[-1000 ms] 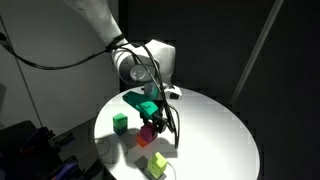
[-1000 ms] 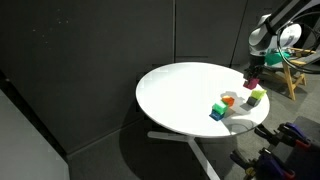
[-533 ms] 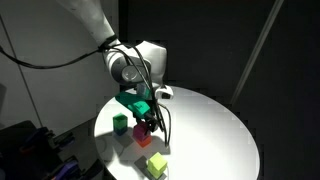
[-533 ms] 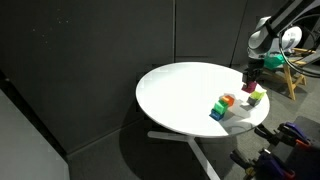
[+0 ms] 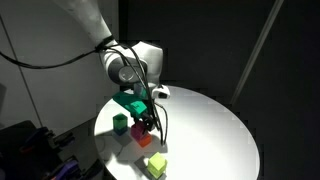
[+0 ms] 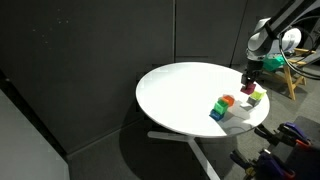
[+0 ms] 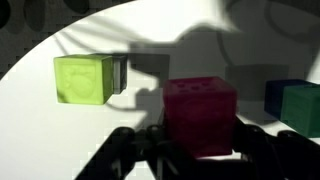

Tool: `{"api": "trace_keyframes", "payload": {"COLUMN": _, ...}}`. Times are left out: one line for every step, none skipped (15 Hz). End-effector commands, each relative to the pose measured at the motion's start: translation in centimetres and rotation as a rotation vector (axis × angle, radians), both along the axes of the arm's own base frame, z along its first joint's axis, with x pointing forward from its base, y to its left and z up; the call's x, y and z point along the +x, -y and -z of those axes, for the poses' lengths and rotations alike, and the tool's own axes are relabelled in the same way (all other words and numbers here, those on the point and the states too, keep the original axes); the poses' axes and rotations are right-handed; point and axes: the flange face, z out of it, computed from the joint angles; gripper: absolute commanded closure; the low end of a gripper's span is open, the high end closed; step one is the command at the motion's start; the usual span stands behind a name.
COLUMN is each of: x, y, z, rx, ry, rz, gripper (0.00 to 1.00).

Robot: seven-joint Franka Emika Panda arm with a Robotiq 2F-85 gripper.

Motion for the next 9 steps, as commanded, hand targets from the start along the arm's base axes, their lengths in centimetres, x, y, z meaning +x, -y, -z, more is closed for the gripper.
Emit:
{"api": "trace_keyframes", "payload": {"x": 0.6, "y": -0.4, "z": -0.5, "rx": -0.020, "ry": 0.005, "rz": 0.019, "gripper": 0.72}}
{"api": "trace_keyframes", "payload": {"x": 0.7, "y": -0.5, "z": -0.5, "rx": -0.020, "ry": 0.004, "rz": 0.019, "gripper": 0.72}}
{"api": "trace_keyframes", "payload": {"x": 0.8, "y": -0.6, "z": -0.3, "rx": -0.022, "ry": 0.003, "rz": 0.022, "gripper": 0.72}}
{"api": "trace_keyframes", "payload": {"x": 0.9, "y": -0.7, "z": -0.2, "rx": -0.022, "ry": 0.002, "rz": 0.025, "gripper": 0.72}}
{"api": "trace_keyframes", "payload": {"x": 1.1, "y": -0.7, "z": -0.1, "rx": -0.022, "ry": 0.001, "rz": 0.029, "gripper": 0.72}}
{"api": "trace_keyframes", "payload": {"x": 1.4, "y": -0.8, "z": 0.0, "rx": -0.022, "ry": 0.001, "rz": 0.032, "gripper": 0.72}}
{"api": "trace_keyframes", "payload": {"x": 1.6, "y": -0.9, "z": 0.0, "rx": -0.023, "ry": 0.001, "rz": 0.036, "gripper": 0.72}}
{"api": "trace_keyframes", "payload": {"x": 2.0, "y": -0.9, "z": 0.1, "rx": -0.022, "ry": -0.001, "rz": 0.040, "gripper": 0.72}}
{"api": "trace_keyframes", "payload": {"x": 2.3, "y": -0.9, "z": 0.2, "rx": -0.023, "ry": -0.002, "rz": 0.044, "gripper": 0.72}}
